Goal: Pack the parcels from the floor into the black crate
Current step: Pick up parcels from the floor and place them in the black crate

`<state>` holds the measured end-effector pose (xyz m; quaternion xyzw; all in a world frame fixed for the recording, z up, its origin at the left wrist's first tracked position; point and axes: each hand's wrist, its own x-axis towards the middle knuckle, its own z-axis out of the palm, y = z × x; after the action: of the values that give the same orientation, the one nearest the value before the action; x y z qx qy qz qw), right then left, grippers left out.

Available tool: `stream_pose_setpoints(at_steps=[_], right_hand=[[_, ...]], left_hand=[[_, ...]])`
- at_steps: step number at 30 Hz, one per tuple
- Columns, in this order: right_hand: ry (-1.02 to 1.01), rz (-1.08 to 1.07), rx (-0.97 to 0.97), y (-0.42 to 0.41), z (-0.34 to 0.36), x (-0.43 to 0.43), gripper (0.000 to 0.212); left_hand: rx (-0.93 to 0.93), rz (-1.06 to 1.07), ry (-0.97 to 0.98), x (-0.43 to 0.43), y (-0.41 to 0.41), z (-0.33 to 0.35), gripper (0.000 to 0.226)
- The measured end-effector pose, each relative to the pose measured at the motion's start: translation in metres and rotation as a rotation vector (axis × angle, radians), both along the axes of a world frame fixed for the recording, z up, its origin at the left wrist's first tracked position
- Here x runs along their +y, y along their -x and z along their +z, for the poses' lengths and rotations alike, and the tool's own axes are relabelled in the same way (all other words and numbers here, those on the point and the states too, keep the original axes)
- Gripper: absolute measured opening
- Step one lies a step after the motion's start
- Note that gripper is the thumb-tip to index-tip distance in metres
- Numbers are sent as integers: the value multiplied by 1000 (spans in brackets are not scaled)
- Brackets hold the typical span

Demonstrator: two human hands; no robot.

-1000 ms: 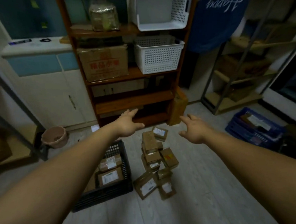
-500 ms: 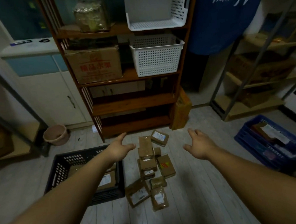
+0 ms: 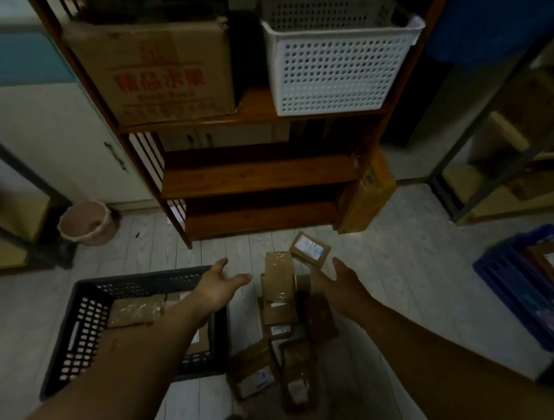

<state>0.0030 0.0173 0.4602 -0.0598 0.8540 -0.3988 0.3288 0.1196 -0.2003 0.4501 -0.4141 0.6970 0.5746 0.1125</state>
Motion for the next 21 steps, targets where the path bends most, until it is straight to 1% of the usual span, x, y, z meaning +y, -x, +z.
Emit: stream_pose_setpoints(at_steps=[3,6,8,11,14,16,19,20,21], right_hand=[[33,106,-48,41,-57,-16,40],[26,174,-115,80,-137,-31,53],[-5,214,-159,101,-197,-39,56],[-2,229,-208,121,-288,-50,63],[-4,212,-237,128,-371,-61,80],[17,169,-260,129,-427,-66,79],[33,106,-330,126,-473,-75,77],[48,105,-346,124,-488,-77,74],[66,107,-354,123,-501,-78,71]], left_hand=[[-26,29,-8,-6,33,-53,85],[-64,57,26,-9,66,-121,86],[-63,84,19,-9,88,-175,86],[-73,107,-15,-7,111,-262,90],[-137,76,10,-6,127,-343,92],[-158,53,4,-4,138,-395,94],[-172,77,-72,-1,147,-438,94],[-186,80,-122,2,149,-450,90],[-181,85,-167,4,150,-461,80]])
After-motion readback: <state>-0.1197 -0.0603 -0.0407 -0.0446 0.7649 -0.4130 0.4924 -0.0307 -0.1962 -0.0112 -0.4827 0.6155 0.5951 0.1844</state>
